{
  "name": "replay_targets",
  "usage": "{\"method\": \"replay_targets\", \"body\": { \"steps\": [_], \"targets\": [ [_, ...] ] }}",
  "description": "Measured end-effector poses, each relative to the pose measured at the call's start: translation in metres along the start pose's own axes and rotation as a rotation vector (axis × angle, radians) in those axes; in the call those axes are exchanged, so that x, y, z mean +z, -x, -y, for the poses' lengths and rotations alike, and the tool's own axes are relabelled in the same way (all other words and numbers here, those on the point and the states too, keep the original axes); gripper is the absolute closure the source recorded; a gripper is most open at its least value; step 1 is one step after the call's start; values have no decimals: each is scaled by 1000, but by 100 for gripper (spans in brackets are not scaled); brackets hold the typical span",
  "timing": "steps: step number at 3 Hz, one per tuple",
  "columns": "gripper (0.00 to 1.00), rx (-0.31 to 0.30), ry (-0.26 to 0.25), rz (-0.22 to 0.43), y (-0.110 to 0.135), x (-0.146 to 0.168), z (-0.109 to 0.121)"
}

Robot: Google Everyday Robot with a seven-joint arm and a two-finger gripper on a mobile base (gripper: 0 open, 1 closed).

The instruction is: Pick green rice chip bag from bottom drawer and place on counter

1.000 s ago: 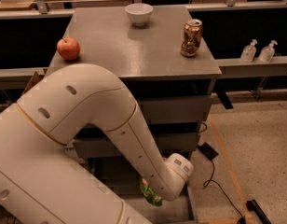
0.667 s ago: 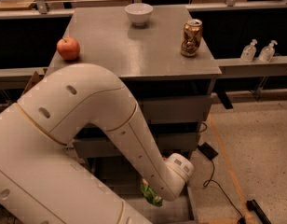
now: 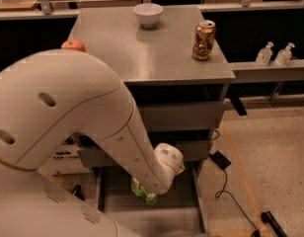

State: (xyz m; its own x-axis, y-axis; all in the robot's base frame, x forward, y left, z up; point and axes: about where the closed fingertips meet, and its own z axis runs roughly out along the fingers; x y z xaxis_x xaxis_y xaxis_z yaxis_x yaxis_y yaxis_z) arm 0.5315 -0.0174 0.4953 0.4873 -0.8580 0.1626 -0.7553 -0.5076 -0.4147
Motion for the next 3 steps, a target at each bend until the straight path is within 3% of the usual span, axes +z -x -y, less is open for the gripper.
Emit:
{"method": "replay_targets", "body": {
  "steps": [1,2,3],
  "targets": [
    [100,-2,-35,-59,-20,-31,30],
    [100,91,-51,-145,-73,-68,21],
    [100,205,-50,-261,-126,-104,-11]
  ]
}}
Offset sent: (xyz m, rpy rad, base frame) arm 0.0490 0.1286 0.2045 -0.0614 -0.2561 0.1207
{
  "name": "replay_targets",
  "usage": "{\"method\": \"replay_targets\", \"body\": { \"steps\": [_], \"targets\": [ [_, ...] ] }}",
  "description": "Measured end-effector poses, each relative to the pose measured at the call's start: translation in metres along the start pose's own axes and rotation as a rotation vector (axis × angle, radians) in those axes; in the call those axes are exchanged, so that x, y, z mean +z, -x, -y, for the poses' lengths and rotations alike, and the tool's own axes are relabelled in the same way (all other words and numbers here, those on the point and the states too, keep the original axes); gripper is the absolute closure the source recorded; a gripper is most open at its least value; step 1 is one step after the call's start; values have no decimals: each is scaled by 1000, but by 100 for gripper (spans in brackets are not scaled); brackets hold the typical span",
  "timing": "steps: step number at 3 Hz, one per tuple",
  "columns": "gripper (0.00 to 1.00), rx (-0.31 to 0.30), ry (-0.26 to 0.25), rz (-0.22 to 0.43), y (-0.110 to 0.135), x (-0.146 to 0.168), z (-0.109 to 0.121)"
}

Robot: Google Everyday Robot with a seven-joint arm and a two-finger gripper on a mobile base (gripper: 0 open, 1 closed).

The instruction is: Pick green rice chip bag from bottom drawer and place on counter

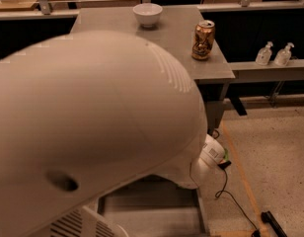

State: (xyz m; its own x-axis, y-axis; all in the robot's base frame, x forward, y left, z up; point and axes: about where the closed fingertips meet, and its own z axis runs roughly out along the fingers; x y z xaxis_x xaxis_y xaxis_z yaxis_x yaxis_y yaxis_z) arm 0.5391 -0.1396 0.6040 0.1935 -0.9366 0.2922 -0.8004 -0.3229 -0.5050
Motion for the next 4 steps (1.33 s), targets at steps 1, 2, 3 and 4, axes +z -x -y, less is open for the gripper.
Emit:
{"method": "replay_targets", "body": {
  "steps": [1,2,3,4],
  "targets": [
    [100,95,1,-75,-49,-13,-20],
    [100,130,12,-94,-67,-15,-34],
    [100,127,-20,-125,-75,-18,-17],
    [100,104,-95,-144,-79,-27,23]
  ]
}}
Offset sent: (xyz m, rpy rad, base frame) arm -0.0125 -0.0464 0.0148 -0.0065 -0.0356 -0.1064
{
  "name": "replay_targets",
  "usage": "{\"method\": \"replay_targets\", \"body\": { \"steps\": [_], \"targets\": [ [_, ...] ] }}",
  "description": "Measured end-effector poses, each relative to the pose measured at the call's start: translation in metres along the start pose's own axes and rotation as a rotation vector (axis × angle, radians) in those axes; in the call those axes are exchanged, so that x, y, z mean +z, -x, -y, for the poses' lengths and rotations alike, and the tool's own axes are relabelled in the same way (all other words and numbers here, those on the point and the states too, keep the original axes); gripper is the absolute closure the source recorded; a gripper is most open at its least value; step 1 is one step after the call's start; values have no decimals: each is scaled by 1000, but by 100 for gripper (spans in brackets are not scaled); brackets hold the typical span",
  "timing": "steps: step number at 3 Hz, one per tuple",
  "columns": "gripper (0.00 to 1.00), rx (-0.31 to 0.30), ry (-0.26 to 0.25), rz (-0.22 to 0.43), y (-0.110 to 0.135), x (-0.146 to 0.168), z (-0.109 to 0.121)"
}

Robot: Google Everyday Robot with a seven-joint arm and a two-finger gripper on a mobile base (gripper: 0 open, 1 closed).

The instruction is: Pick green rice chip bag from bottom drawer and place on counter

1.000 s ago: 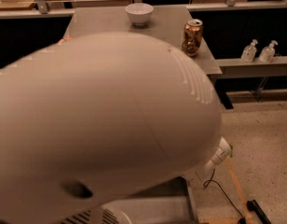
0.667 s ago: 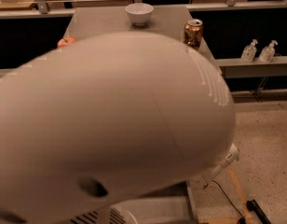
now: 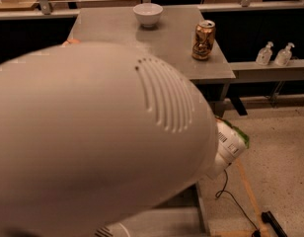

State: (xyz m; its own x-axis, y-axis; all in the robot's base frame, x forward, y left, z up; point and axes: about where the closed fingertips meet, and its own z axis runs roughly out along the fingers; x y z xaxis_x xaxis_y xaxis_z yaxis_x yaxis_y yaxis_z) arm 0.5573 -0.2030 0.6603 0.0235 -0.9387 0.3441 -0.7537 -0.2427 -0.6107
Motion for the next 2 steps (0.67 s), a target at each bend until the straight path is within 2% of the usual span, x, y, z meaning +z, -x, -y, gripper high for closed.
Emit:
{"method": "replay_targets", "body": {
  "steps": [1,2],
  "targets": [
    [100,34,-67,-132,-53,-30,28],
    [100,75,-114,-290,-109,-79,34]
  ]
}}
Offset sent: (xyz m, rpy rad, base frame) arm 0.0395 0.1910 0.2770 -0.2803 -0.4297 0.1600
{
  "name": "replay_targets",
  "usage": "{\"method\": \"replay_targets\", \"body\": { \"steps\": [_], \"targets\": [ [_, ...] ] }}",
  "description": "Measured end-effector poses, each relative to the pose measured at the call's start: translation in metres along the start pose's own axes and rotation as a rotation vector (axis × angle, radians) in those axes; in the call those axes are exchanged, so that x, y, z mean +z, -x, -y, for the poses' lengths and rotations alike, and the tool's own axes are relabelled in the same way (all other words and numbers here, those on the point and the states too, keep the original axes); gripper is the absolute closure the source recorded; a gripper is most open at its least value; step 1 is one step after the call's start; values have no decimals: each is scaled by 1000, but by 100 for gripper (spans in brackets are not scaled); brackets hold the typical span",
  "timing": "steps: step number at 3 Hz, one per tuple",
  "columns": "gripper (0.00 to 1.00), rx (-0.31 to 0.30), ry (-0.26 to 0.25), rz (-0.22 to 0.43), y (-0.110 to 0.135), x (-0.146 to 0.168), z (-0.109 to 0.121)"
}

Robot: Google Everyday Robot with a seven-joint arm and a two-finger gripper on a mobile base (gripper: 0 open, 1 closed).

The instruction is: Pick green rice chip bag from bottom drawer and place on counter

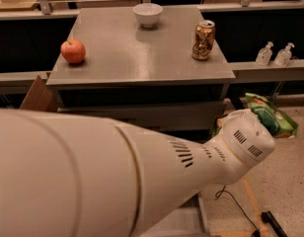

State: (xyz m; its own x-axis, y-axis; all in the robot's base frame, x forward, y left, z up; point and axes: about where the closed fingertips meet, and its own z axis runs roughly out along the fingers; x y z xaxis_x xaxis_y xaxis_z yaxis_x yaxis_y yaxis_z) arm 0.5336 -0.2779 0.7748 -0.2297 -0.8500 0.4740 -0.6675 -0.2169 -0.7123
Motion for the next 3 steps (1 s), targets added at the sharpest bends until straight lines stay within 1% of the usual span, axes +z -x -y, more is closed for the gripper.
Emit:
{"method": "replay_targets", "body": {
  "steps": [1,2,3],
  "targets": [
    [100,30,-47,-165,-61,-47,10],
    [100,35,-100,-208,-86,-72,32],
    [100,24,-160,-140,-80,-74,63]
  ]
}}
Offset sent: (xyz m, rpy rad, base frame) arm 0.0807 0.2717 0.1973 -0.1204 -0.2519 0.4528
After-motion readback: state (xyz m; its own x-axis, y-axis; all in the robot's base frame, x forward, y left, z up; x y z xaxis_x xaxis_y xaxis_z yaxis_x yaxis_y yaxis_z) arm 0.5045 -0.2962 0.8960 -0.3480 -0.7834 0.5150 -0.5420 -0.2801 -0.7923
